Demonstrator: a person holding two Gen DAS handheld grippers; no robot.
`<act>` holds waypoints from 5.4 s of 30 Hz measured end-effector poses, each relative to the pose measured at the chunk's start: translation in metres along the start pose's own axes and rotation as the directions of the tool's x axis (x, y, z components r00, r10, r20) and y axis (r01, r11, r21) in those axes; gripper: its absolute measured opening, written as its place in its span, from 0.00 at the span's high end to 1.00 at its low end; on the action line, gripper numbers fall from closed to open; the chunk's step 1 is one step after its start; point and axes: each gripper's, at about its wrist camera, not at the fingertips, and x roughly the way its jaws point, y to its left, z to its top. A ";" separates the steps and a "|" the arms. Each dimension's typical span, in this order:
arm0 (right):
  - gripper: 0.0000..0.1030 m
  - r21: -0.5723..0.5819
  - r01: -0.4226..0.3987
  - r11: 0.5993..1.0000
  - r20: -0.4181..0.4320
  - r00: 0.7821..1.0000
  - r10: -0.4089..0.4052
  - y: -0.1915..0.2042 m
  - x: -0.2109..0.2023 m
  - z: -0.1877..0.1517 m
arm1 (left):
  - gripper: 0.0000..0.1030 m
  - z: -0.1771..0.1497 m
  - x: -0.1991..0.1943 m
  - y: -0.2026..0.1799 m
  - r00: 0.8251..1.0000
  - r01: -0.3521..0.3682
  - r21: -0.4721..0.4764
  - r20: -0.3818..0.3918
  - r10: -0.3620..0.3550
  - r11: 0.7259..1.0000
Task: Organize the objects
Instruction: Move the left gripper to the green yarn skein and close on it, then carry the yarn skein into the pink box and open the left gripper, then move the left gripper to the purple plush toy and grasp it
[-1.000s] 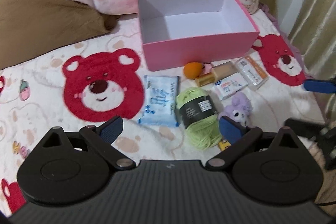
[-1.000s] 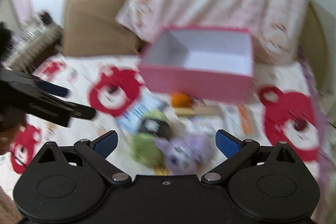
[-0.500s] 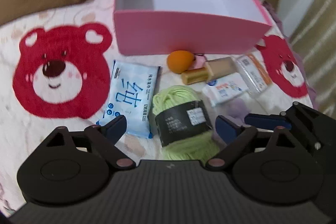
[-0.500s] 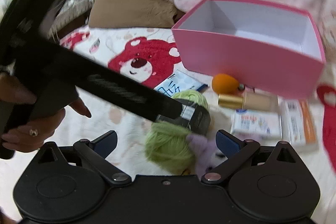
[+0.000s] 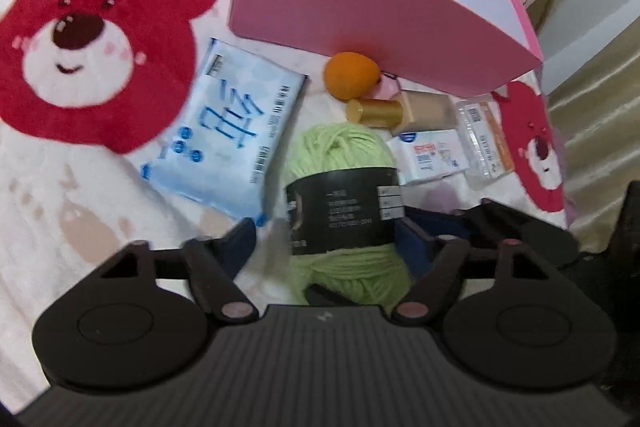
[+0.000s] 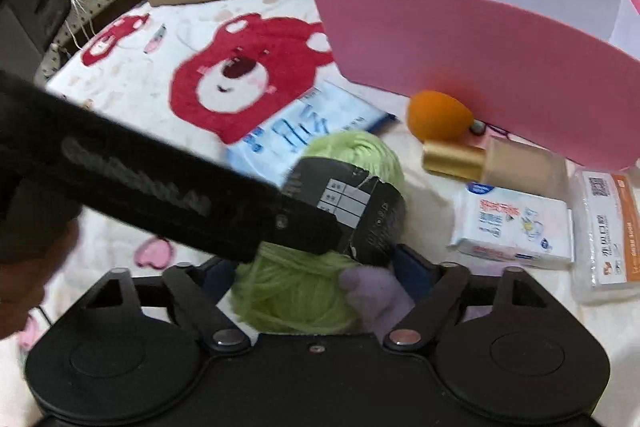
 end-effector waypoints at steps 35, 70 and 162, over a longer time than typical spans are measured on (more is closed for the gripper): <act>0.37 0.239 0.084 0.967 0.271 0.951 -0.150 -0.116 -0.108 0.150 | 0.51 0.169 -0.049 -0.119 0.964 0.200 0.155 0.144 -0.222 0.968; 0.60 0.082 0.278 0.957 0.110 0.952 -0.286 -0.184 -0.017 0.145 | 0.51 0.225 0.141 -0.079 0.963 0.270 -0.217 0.063 -0.263 0.938; 0.07 -0.274 -0.048 0.961 -0.057 0.998 0.034 -0.083 -0.009 -0.031 | 0.31 -0.021 0.018 -0.058 0.999 0.025 0.144 -0.035 -0.021 0.989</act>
